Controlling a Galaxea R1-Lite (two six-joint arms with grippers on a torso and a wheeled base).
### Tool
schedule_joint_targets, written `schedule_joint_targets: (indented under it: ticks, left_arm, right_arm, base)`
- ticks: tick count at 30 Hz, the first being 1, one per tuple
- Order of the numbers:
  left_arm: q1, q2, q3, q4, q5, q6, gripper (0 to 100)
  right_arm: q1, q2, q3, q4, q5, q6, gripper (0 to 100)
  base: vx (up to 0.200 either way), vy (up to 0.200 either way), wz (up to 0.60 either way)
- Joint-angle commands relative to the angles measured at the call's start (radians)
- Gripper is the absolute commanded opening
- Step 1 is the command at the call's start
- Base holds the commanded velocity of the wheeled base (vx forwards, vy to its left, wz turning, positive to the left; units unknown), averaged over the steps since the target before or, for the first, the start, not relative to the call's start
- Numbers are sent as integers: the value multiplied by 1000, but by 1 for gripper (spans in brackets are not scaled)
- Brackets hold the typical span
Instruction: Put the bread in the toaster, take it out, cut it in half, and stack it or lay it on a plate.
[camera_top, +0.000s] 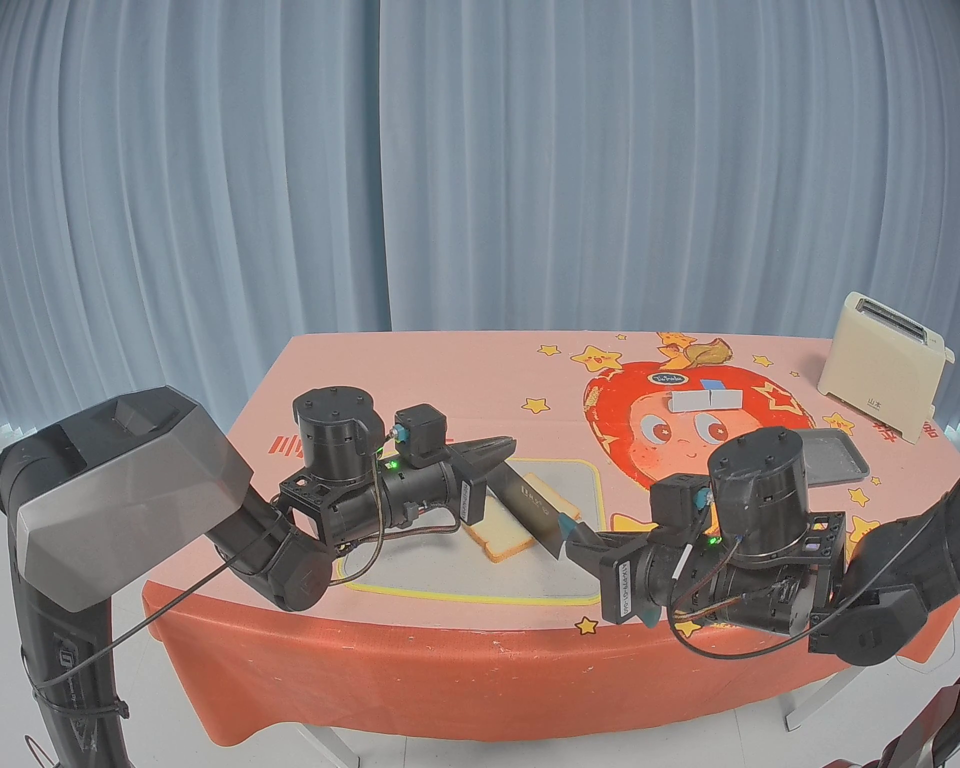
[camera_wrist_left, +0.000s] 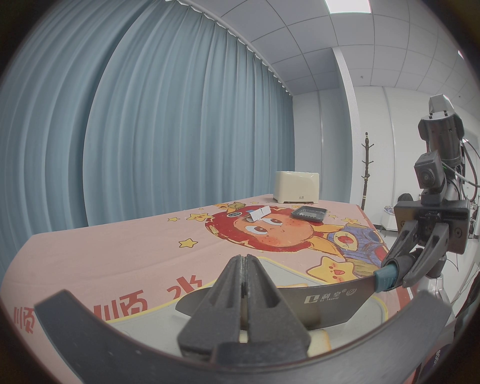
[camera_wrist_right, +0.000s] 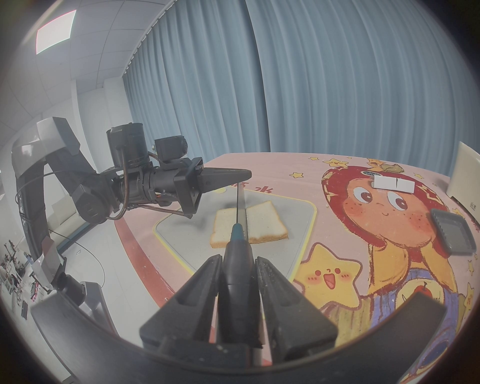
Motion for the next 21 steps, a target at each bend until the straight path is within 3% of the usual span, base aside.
schedule_joint_targets:
  ticks: [1,21]
  left_arm:
    - [3,-4,-12,-5,0,-1,0]
    - [-3,-109,21,-1,0,-1,0]
  right_arm:
    - [0,20,-5,3,1,0,0]
    - [3,5,-3,0,1,-3,0]
  base:
    - [0,0,0]
    - [0,0,0]
